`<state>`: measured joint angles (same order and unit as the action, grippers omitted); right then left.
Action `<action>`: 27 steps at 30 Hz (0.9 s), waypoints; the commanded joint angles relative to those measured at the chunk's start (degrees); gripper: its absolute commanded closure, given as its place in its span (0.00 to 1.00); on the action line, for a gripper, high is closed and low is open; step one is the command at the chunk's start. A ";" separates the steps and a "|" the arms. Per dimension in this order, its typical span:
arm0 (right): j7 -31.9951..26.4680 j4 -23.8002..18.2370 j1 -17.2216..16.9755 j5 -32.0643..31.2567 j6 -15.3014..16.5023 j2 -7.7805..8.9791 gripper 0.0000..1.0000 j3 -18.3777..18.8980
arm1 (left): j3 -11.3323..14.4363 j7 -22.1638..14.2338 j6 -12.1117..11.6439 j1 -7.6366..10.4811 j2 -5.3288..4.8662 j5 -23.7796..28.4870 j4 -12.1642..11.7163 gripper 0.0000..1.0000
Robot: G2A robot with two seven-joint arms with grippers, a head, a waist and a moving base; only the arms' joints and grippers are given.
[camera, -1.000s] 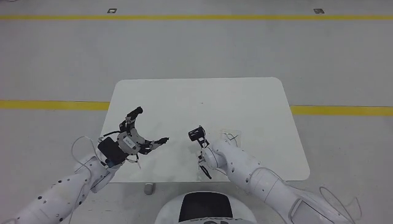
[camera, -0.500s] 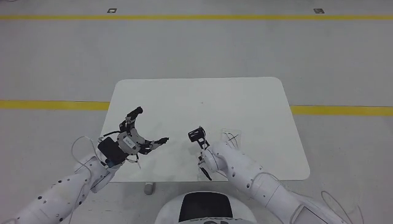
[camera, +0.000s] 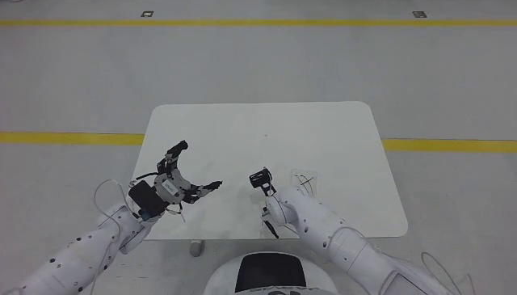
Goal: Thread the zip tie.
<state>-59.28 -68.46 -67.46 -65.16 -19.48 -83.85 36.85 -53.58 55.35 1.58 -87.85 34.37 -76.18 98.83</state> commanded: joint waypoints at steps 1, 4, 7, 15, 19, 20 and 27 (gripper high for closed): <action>-0.05 0.30 0.07 -0.05 0.00 -0.16 0.88 0.03 | 0.00 0.00 0.00 0.00 0.00 0.00 0.00 0.00; -0.09 0.66 0.20 -0.10 0.00 -0.38 0.88 0.01 | 0.00 0.00 0.00 0.00 0.00 0.00 0.00 0.00; -0.10 1.07 0.31 -0.20 0.09 -0.61 0.88 -0.05 | 0.00 0.00 0.00 0.00 0.00 0.00 0.00 0.00; -0.09 2.38 0.68 -0.50 0.10 -1.29 0.99 -0.28 | 0.00 0.00 0.00 0.00 0.00 0.00 0.00 0.00; -0.13 2.92 0.86 -0.61 0.03 -1.59 1.00 -0.27 | 0.00 0.00 0.00 0.00 0.00 0.00 0.00 0.00; -0.08 3.01 0.89 -0.62 0.02 -1.64 1.00 -0.23 | 0.00 0.00 0.00 0.00 0.00 0.00 0.00 0.00; 0.33 0.88 -0.04 -1.71 0.16 -1.48 1.00 0.60 | 0.00 0.00 0.00 0.00 0.00 0.00 0.00 0.00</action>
<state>-59.00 -66.92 -67.25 -66.54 -19.27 -85.44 37.29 -53.58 55.35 1.58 -87.85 34.37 -76.18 98.83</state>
